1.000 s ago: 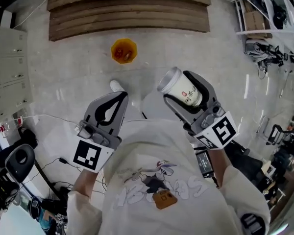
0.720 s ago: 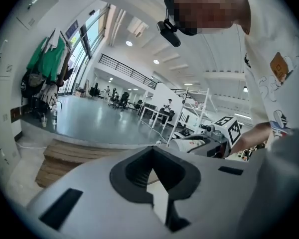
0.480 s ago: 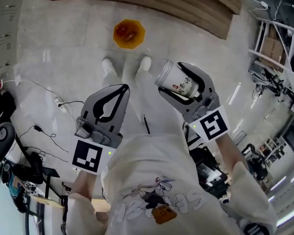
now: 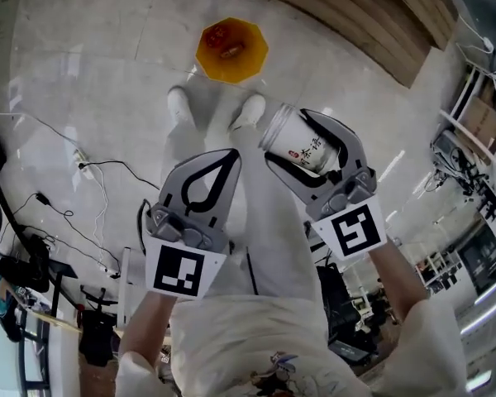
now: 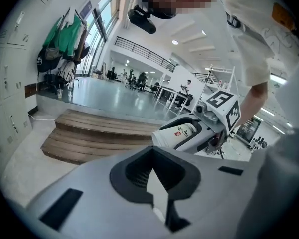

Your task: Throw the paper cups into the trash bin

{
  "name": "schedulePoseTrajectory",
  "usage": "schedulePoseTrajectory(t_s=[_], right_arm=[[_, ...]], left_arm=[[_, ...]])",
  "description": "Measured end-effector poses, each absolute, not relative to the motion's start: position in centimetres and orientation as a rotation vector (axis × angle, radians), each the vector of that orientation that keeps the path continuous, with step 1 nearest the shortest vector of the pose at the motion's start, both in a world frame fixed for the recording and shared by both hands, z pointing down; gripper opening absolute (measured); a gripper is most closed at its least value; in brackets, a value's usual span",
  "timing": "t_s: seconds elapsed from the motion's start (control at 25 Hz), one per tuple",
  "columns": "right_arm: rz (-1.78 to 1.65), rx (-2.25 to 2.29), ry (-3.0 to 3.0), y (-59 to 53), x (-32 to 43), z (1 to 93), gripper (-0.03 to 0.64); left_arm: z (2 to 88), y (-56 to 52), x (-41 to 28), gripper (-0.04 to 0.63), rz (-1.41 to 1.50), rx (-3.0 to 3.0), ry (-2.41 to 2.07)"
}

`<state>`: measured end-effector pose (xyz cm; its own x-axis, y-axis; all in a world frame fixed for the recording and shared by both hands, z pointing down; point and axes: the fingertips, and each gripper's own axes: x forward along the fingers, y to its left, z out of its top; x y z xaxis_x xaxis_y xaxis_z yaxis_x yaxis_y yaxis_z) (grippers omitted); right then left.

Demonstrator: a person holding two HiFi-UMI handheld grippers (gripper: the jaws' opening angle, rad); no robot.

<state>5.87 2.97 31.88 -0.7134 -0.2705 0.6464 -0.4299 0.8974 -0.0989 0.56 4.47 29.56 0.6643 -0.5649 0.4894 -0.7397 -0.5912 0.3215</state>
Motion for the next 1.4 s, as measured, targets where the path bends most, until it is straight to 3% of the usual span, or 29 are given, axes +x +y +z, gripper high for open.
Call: schedulePoseTrajectory(t_s=[0.32, 0.92, 1.4], right_arm=[[0.390, 0.541, -2.362, 2.7, 5.8, 45.8, 0.334], [0.445, 0.726, -2.247, 1.8, 7.4, 62.5, 0.334], [0.380, 0.649, -2.192, -1.2, 7.0, 72.4, 0.334]], left_arm=[[42.9, 4.1, 1.0, 0.003, 0.622, 2.383, -1.006], [62.6, -0.2, 0.8, 0.003, 0.809, 2.282, -1.183], [72.5, 0.5, 1.6, 0.003, 1.003, 2.248, -1.058]])
